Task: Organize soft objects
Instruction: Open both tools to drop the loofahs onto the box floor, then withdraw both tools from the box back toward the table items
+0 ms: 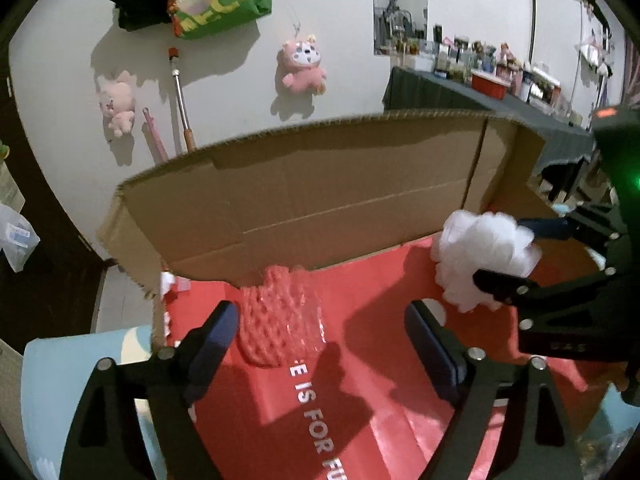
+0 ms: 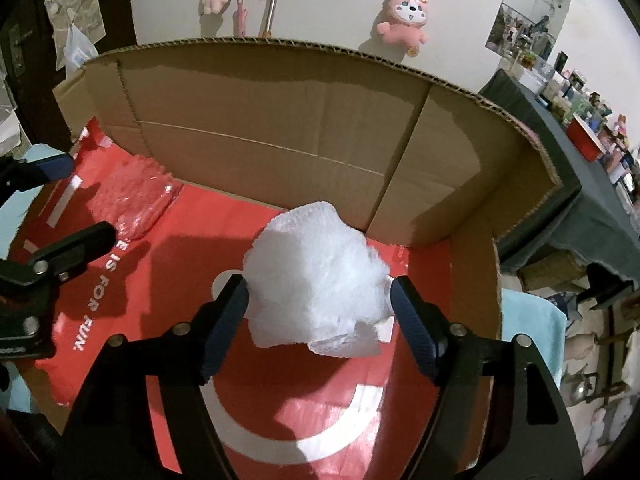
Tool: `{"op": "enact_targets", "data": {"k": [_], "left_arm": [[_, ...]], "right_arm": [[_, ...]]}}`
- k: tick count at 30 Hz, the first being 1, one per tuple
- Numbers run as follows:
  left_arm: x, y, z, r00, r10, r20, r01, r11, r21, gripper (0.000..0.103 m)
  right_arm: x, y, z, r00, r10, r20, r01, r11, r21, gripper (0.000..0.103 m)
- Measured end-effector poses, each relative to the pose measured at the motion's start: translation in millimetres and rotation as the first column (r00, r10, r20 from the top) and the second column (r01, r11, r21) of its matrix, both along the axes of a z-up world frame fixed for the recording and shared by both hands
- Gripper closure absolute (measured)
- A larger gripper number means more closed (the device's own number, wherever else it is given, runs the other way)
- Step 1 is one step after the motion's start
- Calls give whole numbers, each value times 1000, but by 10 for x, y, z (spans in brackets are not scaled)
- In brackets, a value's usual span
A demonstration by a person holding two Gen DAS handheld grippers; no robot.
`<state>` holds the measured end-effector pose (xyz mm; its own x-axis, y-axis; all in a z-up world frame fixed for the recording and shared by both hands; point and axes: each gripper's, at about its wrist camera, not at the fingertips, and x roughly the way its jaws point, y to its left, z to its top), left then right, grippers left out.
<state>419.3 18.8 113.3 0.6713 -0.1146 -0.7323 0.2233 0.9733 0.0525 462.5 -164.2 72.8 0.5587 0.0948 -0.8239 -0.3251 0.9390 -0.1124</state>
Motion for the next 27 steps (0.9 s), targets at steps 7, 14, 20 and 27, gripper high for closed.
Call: {"op": "enact_targets", "data": {"k": [7, 14, 20, 27], "left_arm": [[-432, 72, 404, 997, 19, 79, -13, 997, -72, 6], [-1090, 148, 821, 981, 34, 192, -10, 992, -124, 0], [-1736, 137, 1057, 959, 35, 281, 7, 989, -148, 0], [-2522, 89, 1173, 922, 21, 386, 38, 989, -145, 0]], "right_arm": [[-306, -76, 290, 999, -16, 46, 15, 999, 37, 27], [-973, -252, 749, 991, -25, 129, 9, 992, 125, 17], [-1734, -415, 1127, 970, -19, 241, -28, 981, 191, 8], [-2610, -536, 1364, 930, -12, 367, -68, 977, 202, 7]]}}
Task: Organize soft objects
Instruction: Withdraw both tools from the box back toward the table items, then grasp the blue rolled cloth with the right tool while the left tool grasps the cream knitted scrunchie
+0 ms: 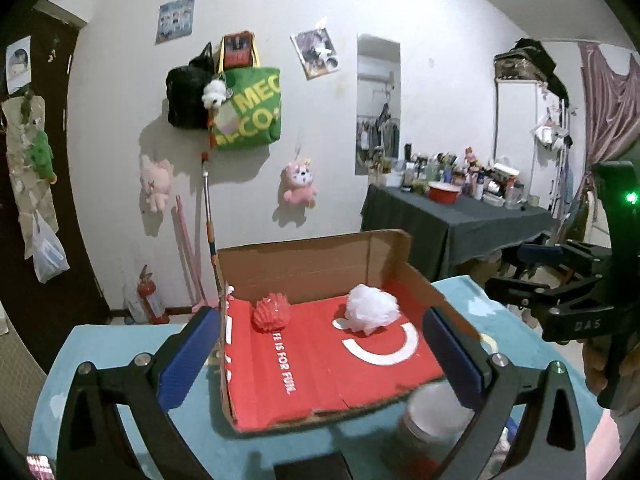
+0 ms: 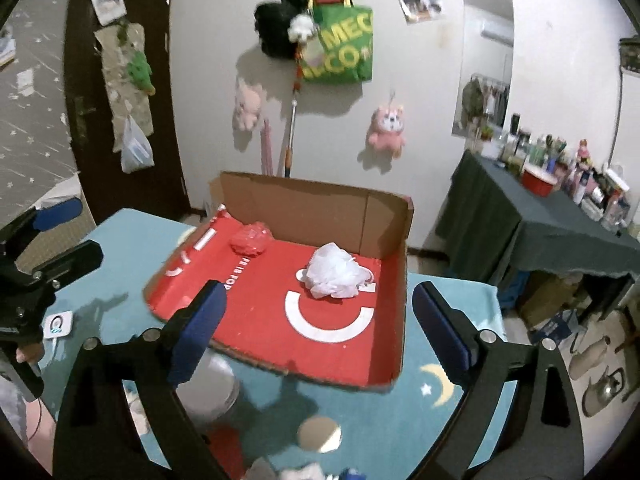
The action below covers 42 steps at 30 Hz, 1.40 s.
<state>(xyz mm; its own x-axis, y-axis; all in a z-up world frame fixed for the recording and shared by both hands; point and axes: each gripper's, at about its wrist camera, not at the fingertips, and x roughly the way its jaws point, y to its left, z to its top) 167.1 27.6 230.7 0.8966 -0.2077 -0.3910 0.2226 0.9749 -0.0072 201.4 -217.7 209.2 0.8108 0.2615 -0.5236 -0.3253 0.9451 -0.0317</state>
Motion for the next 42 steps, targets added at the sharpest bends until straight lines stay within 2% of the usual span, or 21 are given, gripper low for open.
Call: {"op": "enact_targets", "data": {"k": [5, 10, 18, 25, 29, 34, 42], "left_arm": [[-483, -38, -2, 999, -11, 50, 13, 999, -39, 0], [-886, -129, -121, 995, -13, 96, 16, 999, -28, 0], [-1217, -229, -622, 999, 2, 49, 1, 998, -56, 0], [-1281, -268, -1118, 999, 36, -19, -37, 999, -37, 0], [-1270, -266, -1378, 996, 43, -76, -46, 998, -47, 0], [-1228, -301, -1651, 988, 65, -140, -70, 997, -25, 0], [-1154, -212, -1755, 980, 75, -186, -80, 997, -20, 0]], "right_arm": [[-566, -64, 38, 996, -12, 90, 10, 1000, 21, 4], [-1038, -129, -71, 989, -29, 146, 24, 999, 36, 4], [-1490, -128, -520, 978, -95, 187, 96, 995, 3, 4], [-1562, -175, -1060, 983, -149, 111, 150, 989, -6, 4], [-1555, -200, -1393, 987, -159, 35, 159, 987, 10, 4], [-1501, -211, -1737, 982, -183, -50, 183, 983, -2, 4], [-1416, -354, -1852, 971, -223, -91, 225, 974, 9, 4]]}}
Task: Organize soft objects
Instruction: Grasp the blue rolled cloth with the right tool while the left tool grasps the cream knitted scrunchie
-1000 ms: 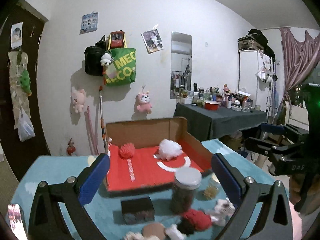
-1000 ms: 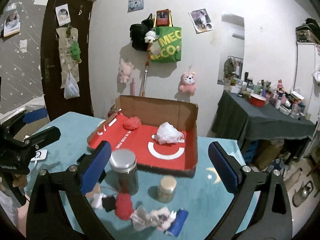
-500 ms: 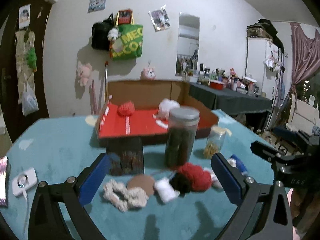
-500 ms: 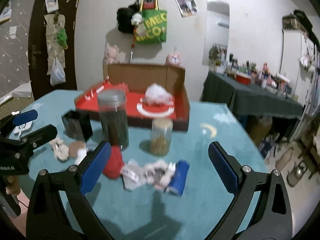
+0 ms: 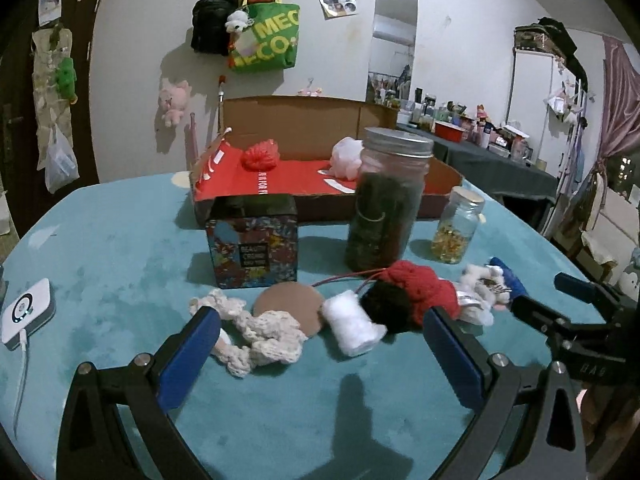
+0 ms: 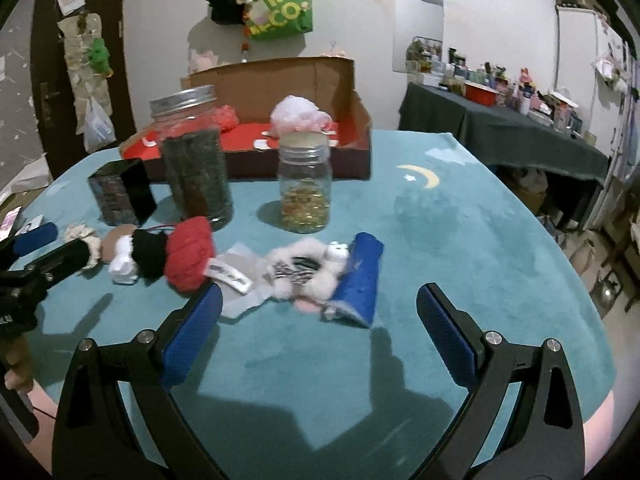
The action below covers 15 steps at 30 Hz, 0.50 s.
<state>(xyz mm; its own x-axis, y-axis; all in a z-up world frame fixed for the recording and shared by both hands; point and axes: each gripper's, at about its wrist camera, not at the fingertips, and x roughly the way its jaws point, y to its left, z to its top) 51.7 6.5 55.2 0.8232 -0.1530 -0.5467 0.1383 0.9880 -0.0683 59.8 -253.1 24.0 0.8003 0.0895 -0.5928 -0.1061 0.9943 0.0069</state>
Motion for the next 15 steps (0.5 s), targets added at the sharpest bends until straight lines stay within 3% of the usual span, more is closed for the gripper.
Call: {"op": "enact_targets", "data": {"k": [11, 15], "left_arm": [[174, 287, -95, 995, 28, -100, -22, 998, 55, 0], [254, 352, -162, 989, 19, -149, -6, 996, 86, 0]], "right_arm": [[226, -332, -120, 994, -46, -96, 45, 999, -9, 6], [296, -360, -155, 992, -34, -123, 33, 999, -15, 28]]}}
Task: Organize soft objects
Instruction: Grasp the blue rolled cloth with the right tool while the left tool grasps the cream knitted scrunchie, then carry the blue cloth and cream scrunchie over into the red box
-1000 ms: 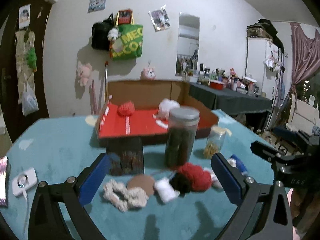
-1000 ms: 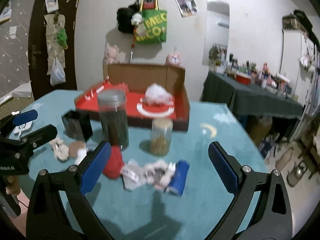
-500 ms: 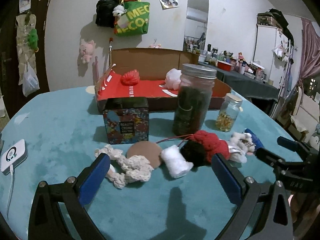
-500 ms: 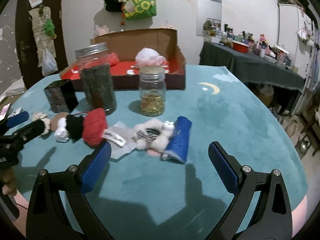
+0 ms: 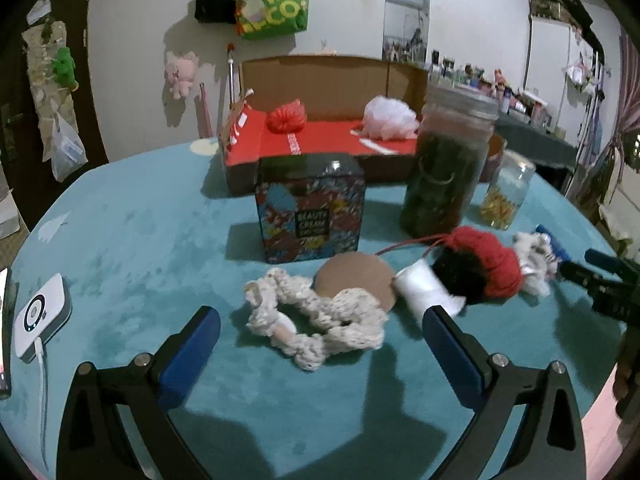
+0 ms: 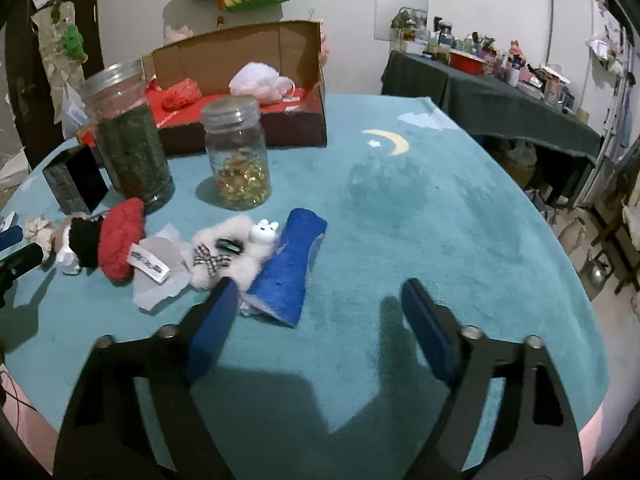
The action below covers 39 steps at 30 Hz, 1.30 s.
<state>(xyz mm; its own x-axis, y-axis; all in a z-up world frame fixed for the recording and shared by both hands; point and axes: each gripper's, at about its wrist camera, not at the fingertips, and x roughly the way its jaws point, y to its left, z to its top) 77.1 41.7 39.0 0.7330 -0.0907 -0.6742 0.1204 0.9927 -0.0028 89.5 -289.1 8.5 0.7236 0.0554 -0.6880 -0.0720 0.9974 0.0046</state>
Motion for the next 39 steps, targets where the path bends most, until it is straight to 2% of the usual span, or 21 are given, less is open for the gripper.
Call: {"op": "enact_targets", "data": {"k": [2, 4, 6, 8, 9, 10, 12, 16, 23, 28, 32, 35, 39], "left_arm": [[44, 9, -36, 999, -17, -29, 17, 1000, 2, 3], [83, 25, -73, 997, -44, -58, 43, 999, -21, 10], [134, 36, -116, 994, -66, -91, 62, 997, -43, 37], [146, 58, -128, 994, -60, -92, 56, 997, -52, 45], [136, 71, -110, 994, -67, -81, 62, 996, -63, 59], [118, 72, -92, 994, -79, -72, 75, 995, -65, 65], [97, 63, -66, 995, -75, -65, 72, 996, -52, 73], [9, 5, 21, 995, -96, -34, 94, 994, -58, 74], [-78, -185, 205, 989, -142, 30, 144, 988, -48, 74], [-80, -240, 328, 985, -161, 66, 164, 985, -54, 74], [-90, -223, 413, 985, -141, 103, 143, 990, -17, 74], [-64, -216, 433, 982, -164, 97, 170, 984, -51, 74], [-7, -378, 305, 968, -245, 59, 250, 963, -102, 74]], "right_arm": [[33, -24, -30, 1000, 21, -18, -20, 999, 31, 40], [49, -36, -35, 999, 40, -20, -39, 998, 51, 60], [47, -36, -27, 998, 69, -11, -68, 995, 66, 79], [23, -60, -2, 998, 67, 12, -68, 994, 84, 81], [-4, -58, 25, 997, 68, 32, -70, 995, 76, 83], [-30, -43, 55, 996, 66, 51, -69, 996, 59, 83], [-81, -8, 134, 993, 79, 91, -84, 995, 53, 83], [-197, 129, 281, 980, 139, 144, -149, 987, 56, 83], [-289, 462, 325, 950, 269, 161, -286, 953, 98, 83], [-283, 607, 323, 938, 305, 163, -325, 939, 116, 83], [-299, 625, 347, 936, 309, 167, -331, 935, 130, 83], [-304, 648, 346, 934, 317, 168, -340, 930, 136, 83], [-272, 674, 284, 935, 319, 152, -340, 930, 142, 83]]}}
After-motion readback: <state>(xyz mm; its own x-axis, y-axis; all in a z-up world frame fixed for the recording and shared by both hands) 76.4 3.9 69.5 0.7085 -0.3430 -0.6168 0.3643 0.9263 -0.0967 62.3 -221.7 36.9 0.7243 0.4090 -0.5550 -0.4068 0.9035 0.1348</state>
